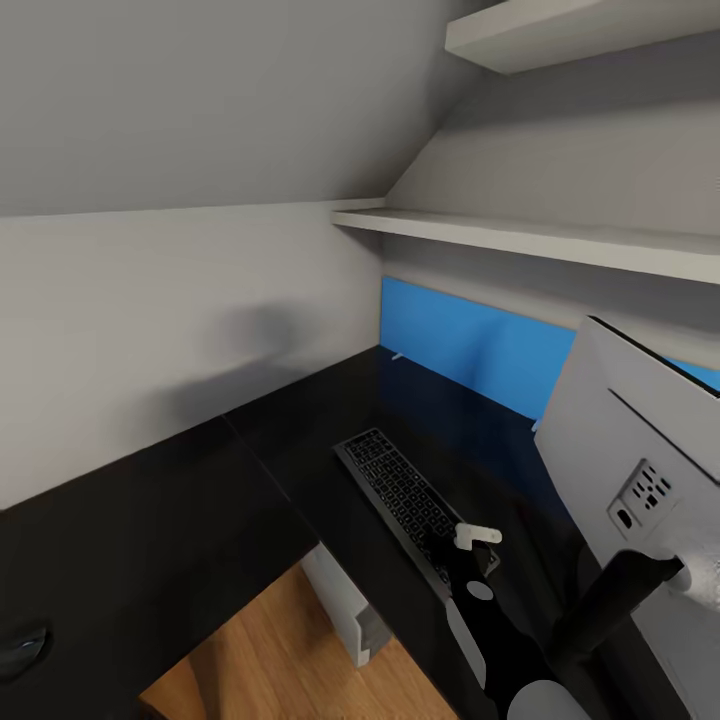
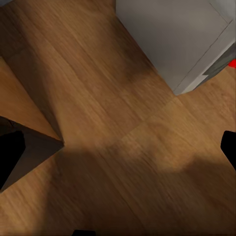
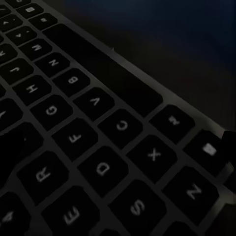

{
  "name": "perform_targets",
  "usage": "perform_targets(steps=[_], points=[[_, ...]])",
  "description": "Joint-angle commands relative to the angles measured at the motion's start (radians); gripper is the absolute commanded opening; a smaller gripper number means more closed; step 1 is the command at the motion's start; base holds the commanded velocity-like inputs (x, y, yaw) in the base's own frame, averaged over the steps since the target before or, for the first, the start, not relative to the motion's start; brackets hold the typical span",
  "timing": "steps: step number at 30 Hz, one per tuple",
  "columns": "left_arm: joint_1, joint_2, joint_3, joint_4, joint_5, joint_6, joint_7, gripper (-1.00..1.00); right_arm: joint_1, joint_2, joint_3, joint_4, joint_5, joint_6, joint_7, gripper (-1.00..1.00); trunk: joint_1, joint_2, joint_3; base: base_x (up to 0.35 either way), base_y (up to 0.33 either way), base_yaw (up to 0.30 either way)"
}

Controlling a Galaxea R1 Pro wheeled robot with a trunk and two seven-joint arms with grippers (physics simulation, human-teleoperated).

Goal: In the bedroom, organize the workspace by keeping the computer under the desk, ensuring the monitor is on the desk, placing the keyboard on the desk next to the monitor, placing the mouse on the desk next to the keyboard, moving the folder from the swivel chair onto the desk next to the mouse, stacking the notebook on top of the folder with the pen on top of the notebook, and positioning the swivel chair next to the desk.

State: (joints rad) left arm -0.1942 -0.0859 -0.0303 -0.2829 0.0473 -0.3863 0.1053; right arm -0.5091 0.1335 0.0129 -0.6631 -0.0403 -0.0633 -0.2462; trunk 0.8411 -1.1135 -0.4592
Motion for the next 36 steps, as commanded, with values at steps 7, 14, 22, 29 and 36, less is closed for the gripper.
perform_targets(steps=[7, 14, 22, 29, 36], points=[[-0.001, 0.000, -0.003, 0.001, 0.005, -0.003, 0.004, 1.00, 0.000, 0.000, 0.001, 0.028, -0.010, -0.004, -0.004, 1.00, 0.000, -0.001, -0.001, -0.023, 0.000, 0.000], [-0.001, 0.000, -0.003, 0.001, 0.005, -0.003, 0.004, 1.00, 0.000, 0.000, 0.001, 0.028, -0.010, -0.004, -0.004, 1.00, 0.000, -0.001, -0.001, -0.107, 0.000, 0.000], [-0.001, 0.000, -0.003, 0.001, 0.005, -0.003, 0.004, 1.00, 0.000, 0.000, 0.001, 0.028, -0.010, -0.004, -0.004, 1.00, 0.000, -0.001, -0.001, -0.156, 0.000, 0.000], [-0.001, 0.000, -0.003, 0.001, 0.005, -0.003, 0.004, 1.00, 0.000, 0.000, 0.000, 0.029, -0.010, -0.004, -0.004, 1.00, 0.000, -0.001, -0.001, -0.014, 0.000, 0.000], [-0.001, 0.000, -0.003, 0.001, 0.005, -0.003, 0.004, 1.00, 0.000, 0.000, -0.001, 0.029, -0.010, -0.004, -0.004, 1.00, 0.000, -0.001, -0.001, -0.001, 0.000, 0.000]])
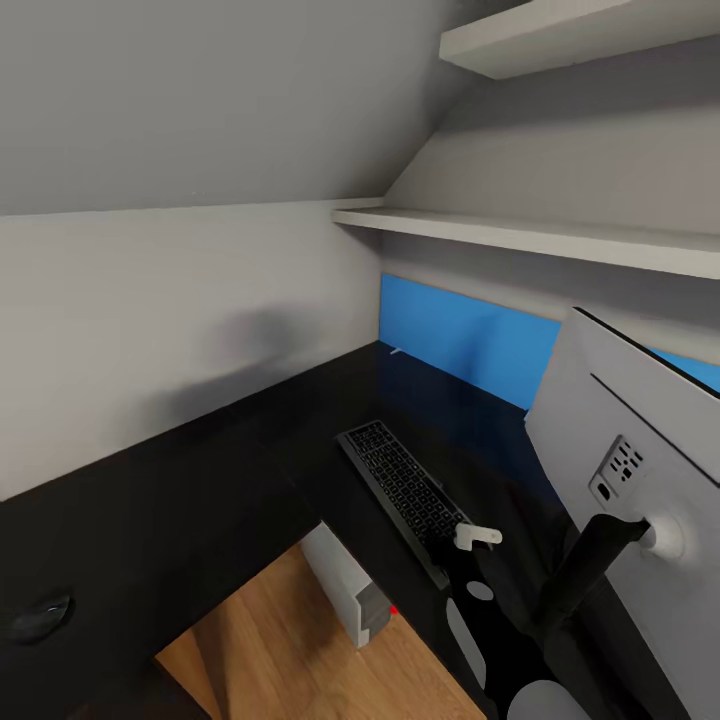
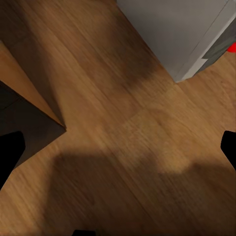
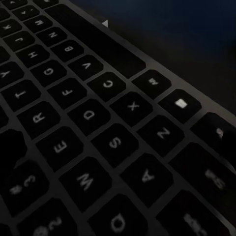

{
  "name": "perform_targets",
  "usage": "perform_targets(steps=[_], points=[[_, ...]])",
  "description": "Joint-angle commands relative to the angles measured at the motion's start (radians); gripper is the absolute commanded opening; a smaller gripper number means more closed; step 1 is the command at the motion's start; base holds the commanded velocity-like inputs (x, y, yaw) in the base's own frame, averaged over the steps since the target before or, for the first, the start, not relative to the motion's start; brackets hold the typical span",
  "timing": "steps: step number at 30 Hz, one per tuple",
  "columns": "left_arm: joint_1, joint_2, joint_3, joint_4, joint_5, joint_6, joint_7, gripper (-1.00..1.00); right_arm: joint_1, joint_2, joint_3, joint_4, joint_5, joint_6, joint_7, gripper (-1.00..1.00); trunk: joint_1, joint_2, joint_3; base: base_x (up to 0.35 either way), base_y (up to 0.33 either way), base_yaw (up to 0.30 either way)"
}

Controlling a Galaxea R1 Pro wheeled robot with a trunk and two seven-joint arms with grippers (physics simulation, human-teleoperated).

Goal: In the bedroom, organize the workspace by keeping the computer under the desk, ensuring the monitor is on the desk, placing the keyboard on the desk next to the monitor, placing the mouse on the desk next to the keyboard, moving the folder from the swivel chair onto the desk next to the mouse, stacking the notebook on top of the folder with the pen on top of the notebook, and positioning the swivel chair next to the desk.

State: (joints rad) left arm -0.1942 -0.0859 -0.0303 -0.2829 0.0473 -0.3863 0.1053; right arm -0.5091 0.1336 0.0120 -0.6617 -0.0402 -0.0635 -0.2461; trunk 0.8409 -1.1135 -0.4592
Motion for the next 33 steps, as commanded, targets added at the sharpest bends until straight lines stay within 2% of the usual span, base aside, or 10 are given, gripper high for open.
perform_targets(steps=[1, 14, 17, 22, 33], points=[[-0.001, 0.000, -0.003, 0.001, 0.005, -0.003, 0.004, 1.00, 0.000, 0.000, 0.000, 0.027, -0.010, -0.004, -0.004, 1.00, 0.000, 0.000, -0.001, 0.000, 0.000, 0.000], [-0.001, 0.000, -0.003, 0.001, 0.005, -0.003, 0.004, 1.00, 0.000, 0.000, 0.003, 0.024, -0.008, -0.017, -0.004, 1.00, 0.000, 0.000, -0.001, 0.000, 0.000, 0.000], [-0.001, 0.000, -0.003, 0.001, 0.005, -0.003, 0.004, 1.00, 0.000, 0.000, 0.005, 0.022, -0.006, -0.047, -0.006, 1.00, 0.000, 0.000, -0.001, 0.000, 0.000, 0.000], [-0.001, -0.001, -0.003, 0.001, 0.005, -0.003, 0.003, 1.00, 0.000, 0.001, 0.005, 0.022, -0.003, -0.152, -0.014, 1.00, 0.000, 0.000, -0.001, 0.000, 0.000, 0.000], [-0.001, -0.001, -0.003, 0.001, 0.005, -0.003, 0.001, 1.00, 0.000, 0.001, 0.005, 0.022, -0.003, -0.185, -0.031, 1.00, 0.000, 0.000, -0.001, 0.000, 0.000, 0.000]])
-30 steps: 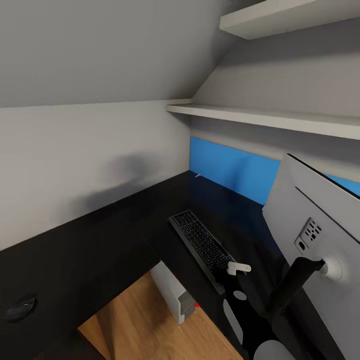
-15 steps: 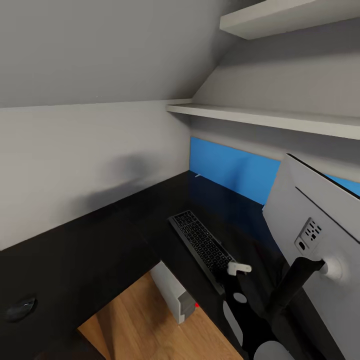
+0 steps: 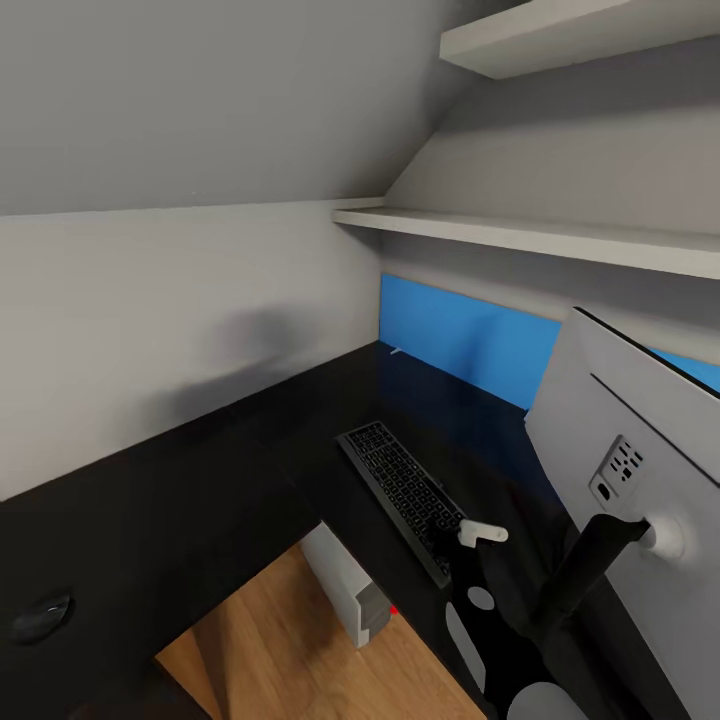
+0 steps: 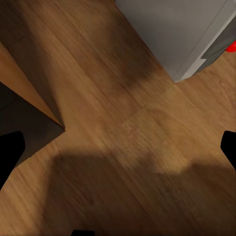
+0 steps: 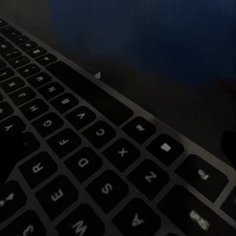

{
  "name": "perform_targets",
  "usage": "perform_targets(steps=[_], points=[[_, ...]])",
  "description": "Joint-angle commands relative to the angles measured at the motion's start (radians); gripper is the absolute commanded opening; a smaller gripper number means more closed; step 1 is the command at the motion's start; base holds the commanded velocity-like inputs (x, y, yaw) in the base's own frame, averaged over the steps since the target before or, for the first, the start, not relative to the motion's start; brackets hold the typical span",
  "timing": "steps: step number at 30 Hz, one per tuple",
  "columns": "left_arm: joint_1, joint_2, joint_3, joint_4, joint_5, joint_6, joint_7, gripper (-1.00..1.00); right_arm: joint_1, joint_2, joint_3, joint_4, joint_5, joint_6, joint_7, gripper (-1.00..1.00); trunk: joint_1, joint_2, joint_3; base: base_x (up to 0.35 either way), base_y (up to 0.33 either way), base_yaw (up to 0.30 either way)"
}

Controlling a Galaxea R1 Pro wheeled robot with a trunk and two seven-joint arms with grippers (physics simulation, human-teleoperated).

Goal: In the bedroom, organize the workspace by keeping the computer under the desk, ensuring the monitor is on the desk, placing the keyboard on the desk next to the monitor, placing the mouse on the desk next to the keyboard, moving the folder from the swivel chair onto the desk next to the mouse, stacking the notebook on top of the folder with the pen on top of the notebook, and positioning the swivel chair next to the desk.

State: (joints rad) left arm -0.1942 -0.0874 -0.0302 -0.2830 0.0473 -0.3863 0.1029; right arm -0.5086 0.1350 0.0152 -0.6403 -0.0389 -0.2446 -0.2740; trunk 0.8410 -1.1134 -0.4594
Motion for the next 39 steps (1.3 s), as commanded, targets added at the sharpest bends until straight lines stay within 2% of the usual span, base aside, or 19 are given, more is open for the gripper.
perform_targets(steps=[1, 11, 23, 39], points=[[-0.001, 0.000, -0.004, 0.001, 0.005, -0.003, 0.003, 1.00, -0.001, 0.000, 0.002, 0.001, -0.004, -0.004, -0.003, 1.00, 0.000, -0.001, -0.001, 0.000, 0.000, 0.000], [-0.001, 0.000, -0.004, 0.001, 0.005, -0.005, -0.001, 1.00, -0.001, 0.000, 0.002, 0.001, -0.004, -0.005, -0.004, 1.00, 0.000, -0.001, -0.001, 0.024, 0.000, 0.000], [-0.001, 0.000, -0.005, 0.001, 0.003, -0.004, -0.002, 1.00, -0.001, 0.000, 0.003, 0.003, -0.004, -0.005, -0.004, 1.00, 0.000, -0.001, -0.001, 0.235, 0.000, 0.000], [-0.001, 0.000, -0.005, 0.001, 0.003, -0.003, -0.002, 1.00, -0.001, -0.001, 0.004, 0.005, -0.006, -0.002, -0.004, 1.00, 0.000, -0.001, -0.001, 0.071, 0.000, 0.000]])
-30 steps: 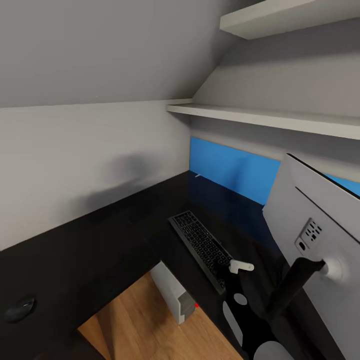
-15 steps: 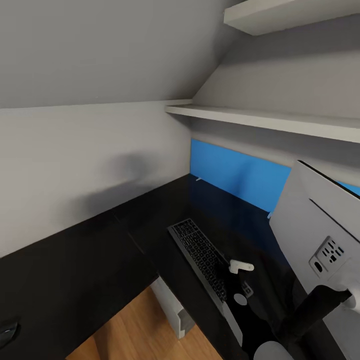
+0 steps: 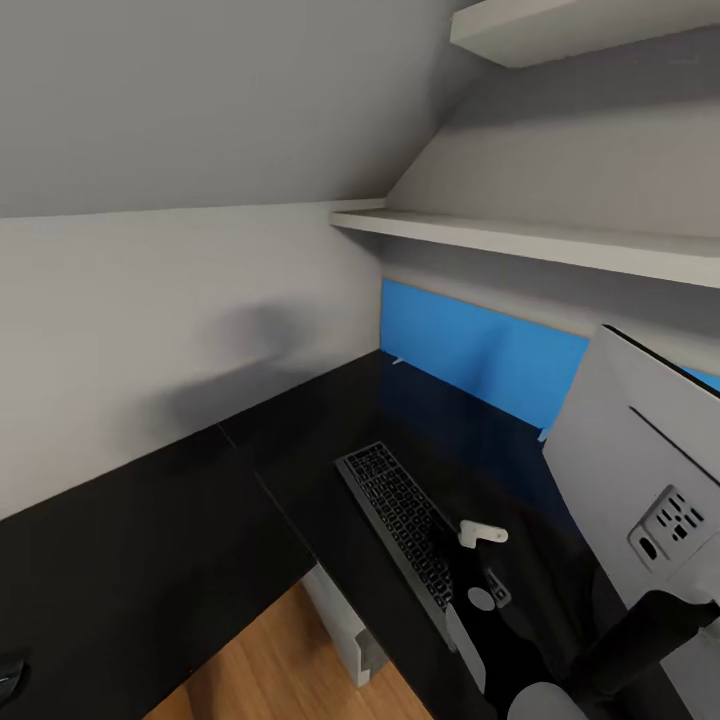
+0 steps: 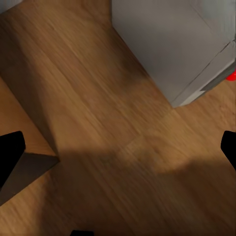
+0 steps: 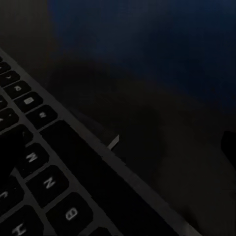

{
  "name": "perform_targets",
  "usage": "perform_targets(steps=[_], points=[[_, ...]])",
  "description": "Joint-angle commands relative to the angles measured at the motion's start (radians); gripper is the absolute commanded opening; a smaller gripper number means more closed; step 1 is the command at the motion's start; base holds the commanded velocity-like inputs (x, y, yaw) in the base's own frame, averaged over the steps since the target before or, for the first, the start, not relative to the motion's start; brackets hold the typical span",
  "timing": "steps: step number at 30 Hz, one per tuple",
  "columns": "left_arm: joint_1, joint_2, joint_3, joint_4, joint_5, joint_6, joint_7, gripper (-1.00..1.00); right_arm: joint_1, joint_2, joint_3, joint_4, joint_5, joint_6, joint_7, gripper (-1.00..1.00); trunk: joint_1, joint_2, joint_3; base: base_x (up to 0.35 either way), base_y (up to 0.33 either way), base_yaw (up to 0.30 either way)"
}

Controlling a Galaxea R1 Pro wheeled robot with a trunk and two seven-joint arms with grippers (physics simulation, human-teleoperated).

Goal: In the bedroom, organize the workspace by keeping the computer under the desk, ensuring the monitor is on the desk, placing the keyboard on the desk next to the monitor, placing the mouse on the desk next to the keyboard, moving the folder from the swivel chair onto the desk next to the mouse, stacking the notebook on top of the folder with the pen on top of the notebook, and positioning the swivel chair next to the desk.

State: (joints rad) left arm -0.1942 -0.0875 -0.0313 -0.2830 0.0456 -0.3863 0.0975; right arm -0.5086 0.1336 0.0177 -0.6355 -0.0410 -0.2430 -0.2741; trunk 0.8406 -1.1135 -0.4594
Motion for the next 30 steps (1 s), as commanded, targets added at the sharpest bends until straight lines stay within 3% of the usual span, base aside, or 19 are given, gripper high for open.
perform_targets(steps=[1, 30], points=[[-0.001, 0.000, -0.004, 0.001, 0.005, -0.003, 0.004, 1.00, -0.001, 0.000, 0.002, 0.001, -0.004, -0.003, -0.004, 1.00, 0.000, -0.001, -0.001, 0.221, 0.000, 0.000], [-0.001, 0.001, -0.002, 0.001, 0.005, -0.003, 0.004, 1.00, -0.001, 0.001, 0.002, 0.078, -0.007, 0.012, 0.000, 1.00, 0.000, -0.001, -0.001, 0.095, 0.000, 0.000]])
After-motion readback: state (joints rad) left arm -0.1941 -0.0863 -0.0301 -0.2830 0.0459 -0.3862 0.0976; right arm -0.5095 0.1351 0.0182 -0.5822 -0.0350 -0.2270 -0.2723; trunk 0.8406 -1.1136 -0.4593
